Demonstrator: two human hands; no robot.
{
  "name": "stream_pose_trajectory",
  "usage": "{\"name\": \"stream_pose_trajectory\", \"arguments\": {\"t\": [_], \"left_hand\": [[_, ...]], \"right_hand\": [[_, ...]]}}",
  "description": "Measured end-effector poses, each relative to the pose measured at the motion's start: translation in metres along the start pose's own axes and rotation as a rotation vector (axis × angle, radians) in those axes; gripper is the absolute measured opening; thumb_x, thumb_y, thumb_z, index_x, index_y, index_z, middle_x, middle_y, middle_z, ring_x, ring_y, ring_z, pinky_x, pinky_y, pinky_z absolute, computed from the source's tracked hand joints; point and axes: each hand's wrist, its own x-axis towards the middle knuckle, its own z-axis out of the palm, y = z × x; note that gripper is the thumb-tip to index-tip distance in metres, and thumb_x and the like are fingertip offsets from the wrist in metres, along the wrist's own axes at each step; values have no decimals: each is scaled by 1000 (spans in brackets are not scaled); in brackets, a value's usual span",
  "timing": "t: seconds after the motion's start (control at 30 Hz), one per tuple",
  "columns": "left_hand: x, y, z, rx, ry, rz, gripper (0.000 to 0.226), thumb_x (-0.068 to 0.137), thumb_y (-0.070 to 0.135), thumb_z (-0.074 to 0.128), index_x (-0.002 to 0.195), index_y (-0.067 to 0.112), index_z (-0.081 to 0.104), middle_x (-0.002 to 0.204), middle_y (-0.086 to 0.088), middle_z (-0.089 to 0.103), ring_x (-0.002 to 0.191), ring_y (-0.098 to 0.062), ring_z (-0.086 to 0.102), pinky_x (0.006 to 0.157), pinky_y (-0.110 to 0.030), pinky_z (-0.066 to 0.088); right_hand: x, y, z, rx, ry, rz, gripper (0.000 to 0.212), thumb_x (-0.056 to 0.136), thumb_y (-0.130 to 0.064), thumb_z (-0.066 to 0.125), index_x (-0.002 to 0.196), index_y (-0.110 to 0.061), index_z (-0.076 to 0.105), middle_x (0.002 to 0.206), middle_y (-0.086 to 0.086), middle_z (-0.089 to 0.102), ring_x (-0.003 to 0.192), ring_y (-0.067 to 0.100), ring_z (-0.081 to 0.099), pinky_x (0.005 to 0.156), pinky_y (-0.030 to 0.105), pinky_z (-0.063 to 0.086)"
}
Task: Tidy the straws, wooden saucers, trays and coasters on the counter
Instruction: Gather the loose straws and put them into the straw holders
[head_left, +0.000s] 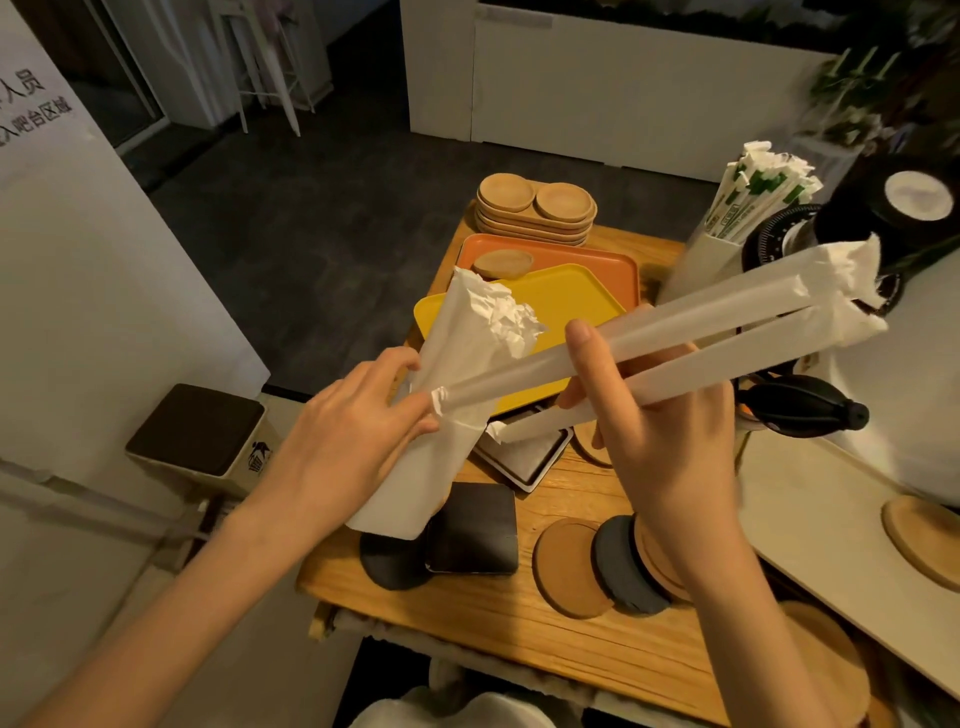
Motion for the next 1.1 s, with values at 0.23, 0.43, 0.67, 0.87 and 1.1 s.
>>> {"name": "stream_pose_trajectory", "arguments": {"t": [0.23,0.43,0.67,0.87,1.1], "left_hand": [[0,-7,28,-323,18,-161,27,91,32,59,104,8,60,139,-16,38,120,-29,51,88,-45,51],[-1,-15,49,-432,9,-157,38,80,45,67,105,25,46,145,-4,25,121,-10,38,91,-34,43],[5,-21,60,-577,41,-199,41,70,49,75,94,42,43,133,13,27,113,3,33,86,-12,31],[5,-21,63,-602,61,-204,49,64,63,69,98,47,38,128,17,25,114,2,32,85,-14,33],[2,-17,64,-707,-3,-215,74,65,55,77,116,66,24,134,33,29,119,-3,40,90,-28,43]], "right_hand": [[1,3,9,22,3,32,30,98,-21,63,71,-10,69,67,-4,66,56,9,62,60,36,54],[4,4,9,41,6,43,26,98,-21,63,73,-12,68,66,-3,67,54,9,62,58,33,53],[4,3,10,33,-7,1,30,98,-19,63,71,-7,68,68,-4,64,56,9,61,56,32,51],[3,4,10,2,-6,-44,30,97,-18,63,71,-6,69,68,-7,63,62,6,63,62,24,52],[0,2,9,-71,-47,25,34,95,-31,61,68,-12,68,62,-12,63,61,7,64,58,33,54]]}}
